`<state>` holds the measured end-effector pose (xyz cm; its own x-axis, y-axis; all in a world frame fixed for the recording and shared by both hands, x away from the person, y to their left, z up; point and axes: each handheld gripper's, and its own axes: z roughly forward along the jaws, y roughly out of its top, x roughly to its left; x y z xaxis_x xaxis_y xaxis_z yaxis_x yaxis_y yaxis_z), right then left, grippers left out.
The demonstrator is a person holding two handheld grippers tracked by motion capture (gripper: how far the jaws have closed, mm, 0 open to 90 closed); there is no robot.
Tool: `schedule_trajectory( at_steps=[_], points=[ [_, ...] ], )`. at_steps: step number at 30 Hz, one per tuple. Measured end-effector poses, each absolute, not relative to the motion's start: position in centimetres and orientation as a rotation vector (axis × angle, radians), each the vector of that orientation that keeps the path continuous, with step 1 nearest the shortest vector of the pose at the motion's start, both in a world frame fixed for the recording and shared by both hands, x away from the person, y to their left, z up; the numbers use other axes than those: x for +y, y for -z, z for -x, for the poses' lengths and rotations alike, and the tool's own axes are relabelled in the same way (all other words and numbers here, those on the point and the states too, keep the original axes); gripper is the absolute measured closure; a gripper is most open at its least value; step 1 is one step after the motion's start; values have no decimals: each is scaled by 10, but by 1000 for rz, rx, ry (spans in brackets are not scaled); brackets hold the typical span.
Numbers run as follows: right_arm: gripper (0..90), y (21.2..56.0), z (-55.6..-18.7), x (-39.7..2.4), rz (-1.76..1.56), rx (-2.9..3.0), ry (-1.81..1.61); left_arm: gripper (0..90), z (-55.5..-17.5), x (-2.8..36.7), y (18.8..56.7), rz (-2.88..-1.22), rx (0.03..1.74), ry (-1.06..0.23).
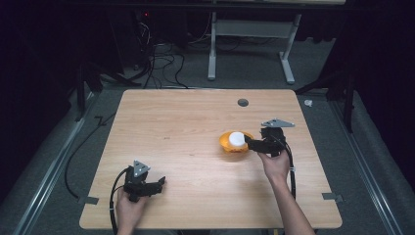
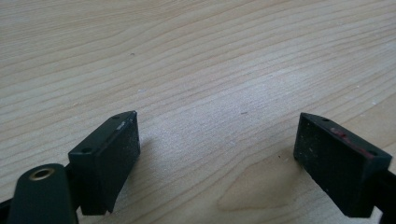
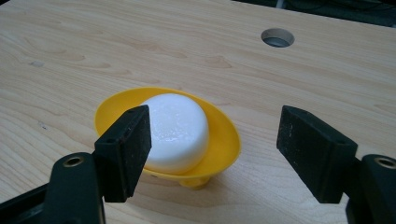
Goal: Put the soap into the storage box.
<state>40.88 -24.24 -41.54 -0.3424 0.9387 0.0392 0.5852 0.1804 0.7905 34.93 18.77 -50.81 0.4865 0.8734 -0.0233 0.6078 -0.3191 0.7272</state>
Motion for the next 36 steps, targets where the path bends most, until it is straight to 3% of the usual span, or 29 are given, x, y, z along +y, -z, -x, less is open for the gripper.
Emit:
schedule_trajectory(
  at_steps=[36],
  points=[
    [274,412,-376,-275,-1440,1928,-1035,148,-349,188,508,-2048,1217,-498]
  ],
)
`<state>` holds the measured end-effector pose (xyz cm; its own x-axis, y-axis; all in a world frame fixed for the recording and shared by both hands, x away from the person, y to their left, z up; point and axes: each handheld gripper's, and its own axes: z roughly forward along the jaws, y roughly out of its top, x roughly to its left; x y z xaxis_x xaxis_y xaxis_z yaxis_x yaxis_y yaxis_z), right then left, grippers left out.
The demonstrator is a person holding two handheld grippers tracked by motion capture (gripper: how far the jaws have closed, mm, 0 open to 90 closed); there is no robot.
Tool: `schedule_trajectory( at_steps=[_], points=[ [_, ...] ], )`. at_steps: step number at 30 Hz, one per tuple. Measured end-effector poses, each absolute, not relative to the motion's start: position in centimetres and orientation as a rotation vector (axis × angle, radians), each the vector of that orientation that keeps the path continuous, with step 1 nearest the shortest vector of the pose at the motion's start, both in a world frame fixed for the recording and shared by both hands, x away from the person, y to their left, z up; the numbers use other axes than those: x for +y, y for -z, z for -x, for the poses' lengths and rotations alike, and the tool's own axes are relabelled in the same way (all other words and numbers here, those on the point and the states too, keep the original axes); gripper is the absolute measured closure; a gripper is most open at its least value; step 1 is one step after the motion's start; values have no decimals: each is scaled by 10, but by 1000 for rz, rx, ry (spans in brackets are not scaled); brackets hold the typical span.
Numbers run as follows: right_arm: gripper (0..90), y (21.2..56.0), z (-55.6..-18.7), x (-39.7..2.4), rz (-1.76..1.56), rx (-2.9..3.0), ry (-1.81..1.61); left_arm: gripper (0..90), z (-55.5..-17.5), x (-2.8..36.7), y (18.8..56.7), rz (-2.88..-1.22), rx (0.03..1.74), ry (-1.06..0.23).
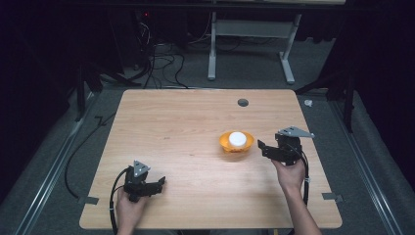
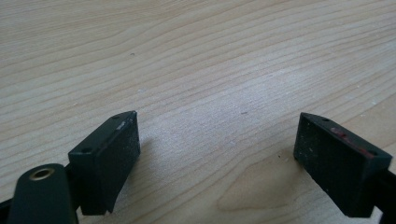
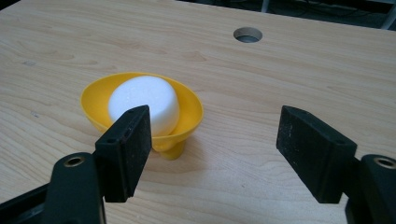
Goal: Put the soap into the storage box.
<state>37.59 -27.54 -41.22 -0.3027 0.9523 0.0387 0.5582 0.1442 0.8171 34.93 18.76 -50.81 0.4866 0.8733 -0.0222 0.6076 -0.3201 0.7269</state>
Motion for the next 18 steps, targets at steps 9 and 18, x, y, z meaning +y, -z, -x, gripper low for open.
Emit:
schedule_trajectory(
  at_steps=[9,18],
  points=[
    [274,414,-366,-281,-1445,1917,-1047,149,-349,188,508,-2049,1216,-498],
    [275,417,-357,-285,-1443,1913,-1054,148,-349,188,508,-2049,1216,-498]
  ],
)
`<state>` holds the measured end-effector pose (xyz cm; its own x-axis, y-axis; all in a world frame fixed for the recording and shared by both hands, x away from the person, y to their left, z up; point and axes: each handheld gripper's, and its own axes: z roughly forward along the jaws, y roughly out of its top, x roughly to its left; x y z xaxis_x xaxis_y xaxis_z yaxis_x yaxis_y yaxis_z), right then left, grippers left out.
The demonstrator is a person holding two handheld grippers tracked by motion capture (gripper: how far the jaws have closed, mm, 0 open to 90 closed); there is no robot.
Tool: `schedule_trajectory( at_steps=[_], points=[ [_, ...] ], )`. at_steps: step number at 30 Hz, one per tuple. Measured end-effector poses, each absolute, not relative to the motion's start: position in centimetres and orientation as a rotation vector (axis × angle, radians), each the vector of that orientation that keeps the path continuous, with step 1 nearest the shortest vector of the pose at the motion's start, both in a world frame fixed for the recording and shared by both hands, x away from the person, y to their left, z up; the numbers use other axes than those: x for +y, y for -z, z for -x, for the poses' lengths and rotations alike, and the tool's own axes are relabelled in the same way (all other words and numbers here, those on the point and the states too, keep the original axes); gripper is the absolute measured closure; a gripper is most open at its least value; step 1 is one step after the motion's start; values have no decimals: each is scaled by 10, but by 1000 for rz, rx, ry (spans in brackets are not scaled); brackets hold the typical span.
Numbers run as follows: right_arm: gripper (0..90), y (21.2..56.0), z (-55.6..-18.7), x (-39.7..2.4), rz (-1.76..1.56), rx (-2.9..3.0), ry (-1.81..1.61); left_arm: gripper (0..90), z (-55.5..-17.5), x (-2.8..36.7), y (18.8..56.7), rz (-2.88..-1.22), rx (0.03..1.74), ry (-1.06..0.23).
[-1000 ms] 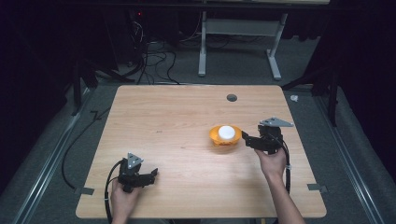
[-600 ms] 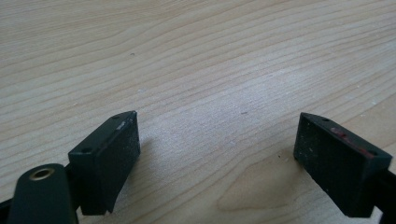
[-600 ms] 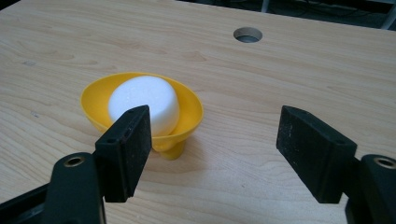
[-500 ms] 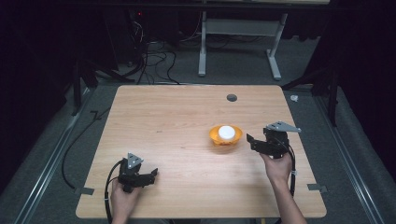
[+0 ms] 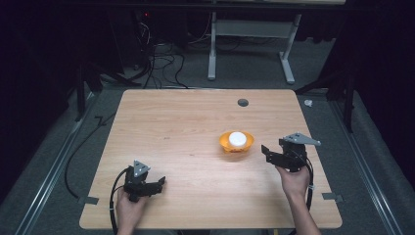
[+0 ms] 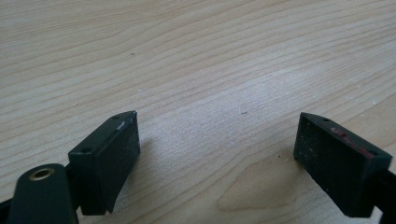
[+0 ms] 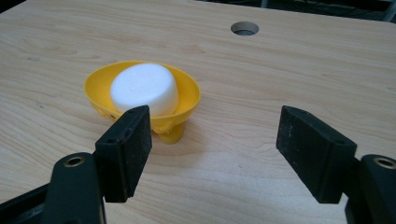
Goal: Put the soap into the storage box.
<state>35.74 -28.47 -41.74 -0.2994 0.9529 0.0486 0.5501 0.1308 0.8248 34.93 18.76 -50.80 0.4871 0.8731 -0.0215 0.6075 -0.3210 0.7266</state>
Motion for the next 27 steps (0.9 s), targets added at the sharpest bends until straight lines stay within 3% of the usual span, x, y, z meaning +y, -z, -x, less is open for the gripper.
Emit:
schedule_trajectory(
  at_steps=[27],
  points=[
    [274,429,-336,-284,-1442,1932,-1066,148,-349,188,508,-2049,1217,-498]
  ],
)
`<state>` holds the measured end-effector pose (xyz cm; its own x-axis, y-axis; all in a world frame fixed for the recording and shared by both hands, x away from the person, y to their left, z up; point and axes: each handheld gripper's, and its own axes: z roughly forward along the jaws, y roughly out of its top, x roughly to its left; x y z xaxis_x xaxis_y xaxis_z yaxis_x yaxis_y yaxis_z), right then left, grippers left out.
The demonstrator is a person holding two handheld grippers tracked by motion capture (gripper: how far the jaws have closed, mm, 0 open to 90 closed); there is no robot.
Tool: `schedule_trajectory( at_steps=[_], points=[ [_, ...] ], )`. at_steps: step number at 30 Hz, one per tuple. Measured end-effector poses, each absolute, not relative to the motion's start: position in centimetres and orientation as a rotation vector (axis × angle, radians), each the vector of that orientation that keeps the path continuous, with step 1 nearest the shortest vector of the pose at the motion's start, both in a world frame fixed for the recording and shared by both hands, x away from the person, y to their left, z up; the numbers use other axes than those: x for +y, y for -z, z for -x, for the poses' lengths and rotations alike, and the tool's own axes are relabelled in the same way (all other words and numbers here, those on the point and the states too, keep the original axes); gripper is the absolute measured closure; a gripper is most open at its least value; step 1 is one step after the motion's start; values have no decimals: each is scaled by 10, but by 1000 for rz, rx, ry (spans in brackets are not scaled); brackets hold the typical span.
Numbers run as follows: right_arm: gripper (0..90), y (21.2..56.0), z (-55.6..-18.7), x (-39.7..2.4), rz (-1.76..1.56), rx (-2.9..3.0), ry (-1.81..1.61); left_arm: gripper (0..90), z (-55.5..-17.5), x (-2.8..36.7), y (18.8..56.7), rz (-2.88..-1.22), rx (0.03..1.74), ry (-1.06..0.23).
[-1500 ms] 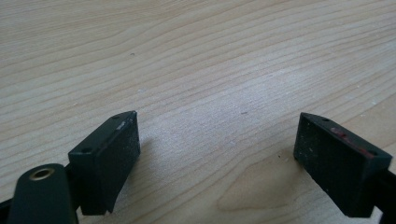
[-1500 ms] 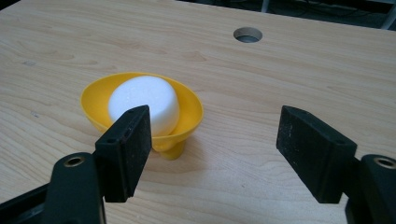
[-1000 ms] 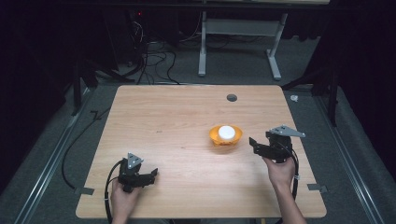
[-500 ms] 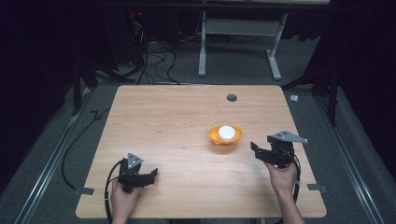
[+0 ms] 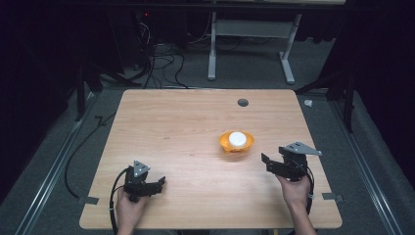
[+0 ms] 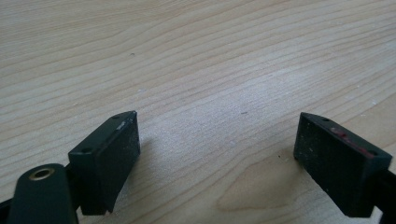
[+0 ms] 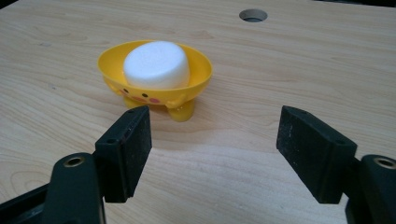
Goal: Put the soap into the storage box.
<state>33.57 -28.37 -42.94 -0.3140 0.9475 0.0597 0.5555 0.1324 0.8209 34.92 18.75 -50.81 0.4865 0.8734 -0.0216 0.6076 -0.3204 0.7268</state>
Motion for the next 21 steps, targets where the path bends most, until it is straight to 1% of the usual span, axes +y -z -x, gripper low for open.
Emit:
schedule_trajectory(
  at_steps=[21],
  points=[
    [273,440,-325,-278,-1427,1954,-1059,148,-349,188,508,-2049,1217,-498]
  ],
)
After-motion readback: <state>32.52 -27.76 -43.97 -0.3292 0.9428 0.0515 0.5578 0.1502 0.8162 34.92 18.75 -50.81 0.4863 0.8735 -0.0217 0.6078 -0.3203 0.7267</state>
